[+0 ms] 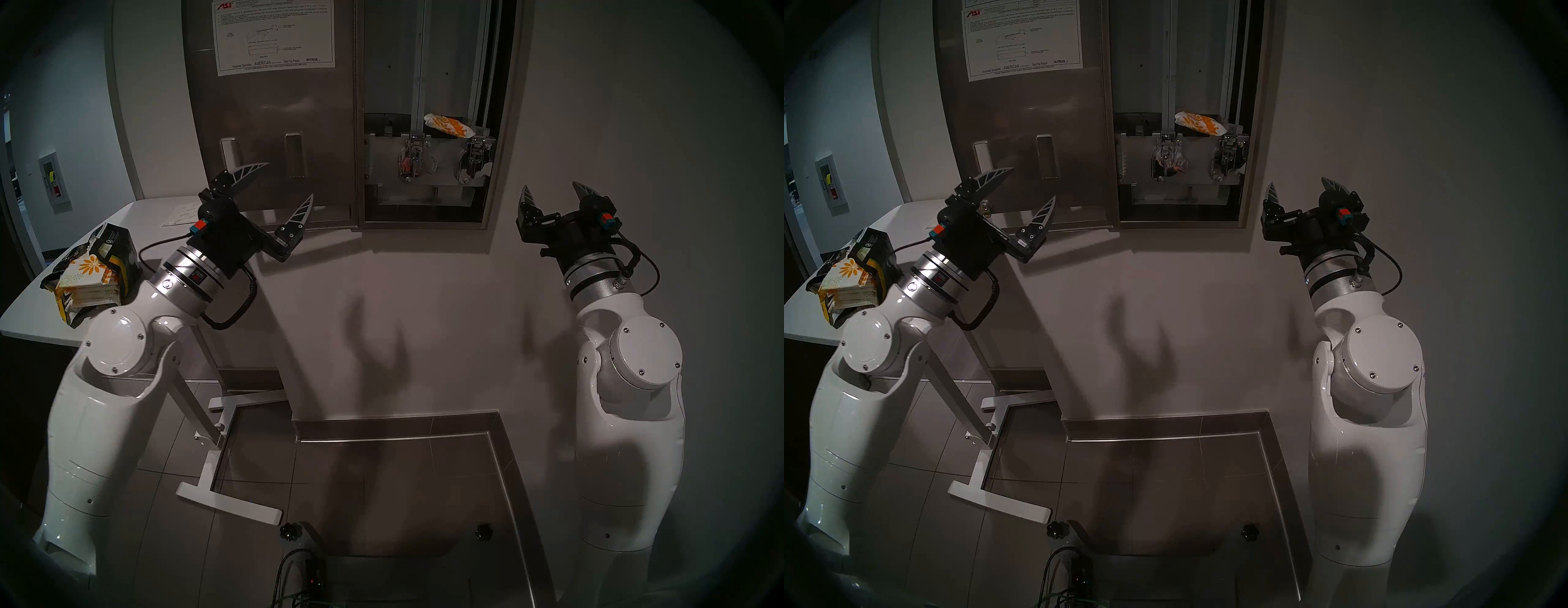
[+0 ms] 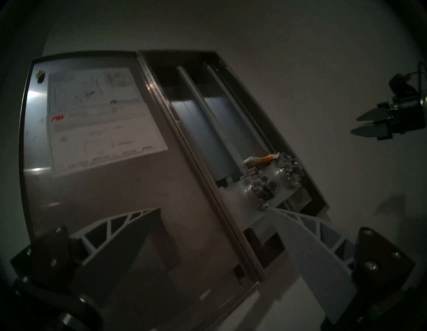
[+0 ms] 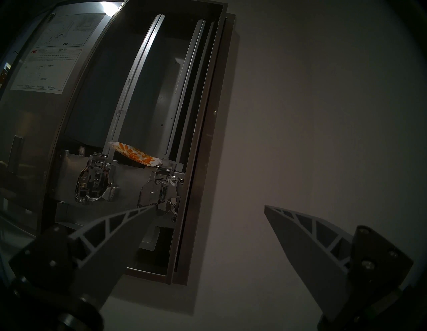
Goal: Open the dispenser door, put the pads inside, close the door
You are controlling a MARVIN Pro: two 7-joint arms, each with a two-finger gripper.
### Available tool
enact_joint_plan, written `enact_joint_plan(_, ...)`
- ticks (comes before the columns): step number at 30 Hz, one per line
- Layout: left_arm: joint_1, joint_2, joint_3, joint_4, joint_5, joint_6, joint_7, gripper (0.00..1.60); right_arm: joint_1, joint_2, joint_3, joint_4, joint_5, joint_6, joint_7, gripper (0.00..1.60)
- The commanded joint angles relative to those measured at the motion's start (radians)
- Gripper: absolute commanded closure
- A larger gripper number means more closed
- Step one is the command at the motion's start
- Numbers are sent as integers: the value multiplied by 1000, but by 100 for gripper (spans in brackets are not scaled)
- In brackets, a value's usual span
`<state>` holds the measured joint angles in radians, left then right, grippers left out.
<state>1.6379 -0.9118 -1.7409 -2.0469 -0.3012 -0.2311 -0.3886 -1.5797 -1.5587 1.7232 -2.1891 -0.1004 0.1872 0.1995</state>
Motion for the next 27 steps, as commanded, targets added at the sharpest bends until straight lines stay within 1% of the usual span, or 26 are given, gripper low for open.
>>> enact_joint_plan(1, 74, 109, -144, -36, 21, -33, -77, 0, 9, -1, -4, -10, -3, -4, -3, 0)
enact_joint_plan(4, 105, 129, -215, -29, 17, -33, -118, 0, 9, 0, -4, -10, -3, -4, -4, 0)
enact_joint_plan(5, 103, 144, -213, -21, 16, -39, -112, 0, 9, 0, -4, -10, -3, -5, -4, 0)
enact_joint_plan(6, 112, 156, -232, -20, 15, -40, -125, 0, 9, 0, -4, -10, -3, -5, -4, 0)
enact_joint_plan(7, 128, 151, -264, -25, 13, -36, -145, 0, 9, 0, -4, -10, -3, -5, -4, 0)
enact_joint_plan(8, 122, 172, -250, -16, 11, -43, -132, 0, 9, 0, -4, -10, -3, -5, -4, 0)
enact_joint_plan(9, 122, 172, -250, -16, 11, -43, -132, 0, 9, 0, -4, -10, -3, -5, -4, 0)
enact_joint_plan(10, 146, 176, -295, -24, 8, -41, -158, 0, 9, 0, -4, -10, -3, -5, -4, 0)
enact_joint_plan(11, 146, 176, -295, -24, 8, -41, -158, 0, 9, 0, -4, -10, -3, -5, -4, 0)
enact_joint_plan(12, 182, 166, -360, -42, 1, -35, -196, 0, 9, 0, -4, -10, -3, -5, -4, 0)
enact_joint_plan(13, 163, 183, -338, -35, -6, -43, -188, 0, 9, 0, -4, -10, -2, -5, -4, 0)
enact_joint_plan(14, 163, 183, -338, -35, -6, -43, -188, 0, 9, 0, -4, -10, -2, -5, -4, 0)
enact_joint_plan(15, 187, 176, -388, -53, -19, -38, -224, 0, 9, 1, -4, -10, -2, -5, -5, 0)
enact_joint_plan(16, 203, 171, -420, -63, -30, -34, -247, 0, 9, 1, -5, -10, -2, -5, -5, 0)
enact_joint_plan(18, 204, 171, -424, -64, -34, -33, -256, 0, 9, 1, -5, -10, -2, -5, -5, 0)
enact_joint_plan(19, 222, 167, -455, -72, -37, -31, -282, 0, 9, 1, -5, -10, -2, -5, -5, 0)
enact_joint_plan(20, 220, 172, -449, -67, -30, -31, -292, 0, 9, 1, -5, -10, -2, -5, -5, 0)
enact_joint_plan(21, 247, 164, -491, -78, -37, -25, -323, 0, 9, 1, -5, -10, -2, -5, -6, 0)
enact_joint_plan(22, 253, 161, -493, -76, -35, -21, -341, 0, 9, 1, -5, -10, -2, -5, -6, 0)
enact_joint_plan(23, 284, 150, -528, -83, -29, -16, -383, 0, 9, 1, -5, -10, -2, -5, -6, 0)
enact_joint_plan(24, 303, 142, -553, -88, -28, -14, -409, 0, 9, 1, -5, -10, -2, -5, -6, 0)
enact_joint_plan(26, 336, 130, -589, -97, -28, -9, -451, 0, 9, 1, -5, -10, -2, -5, -6, 0)
enact_joint_plan(27, 336, 130, -589, -97, -28, -9, -451, 0, 9, 1, -5, -10, -2, -5, -6, 0)
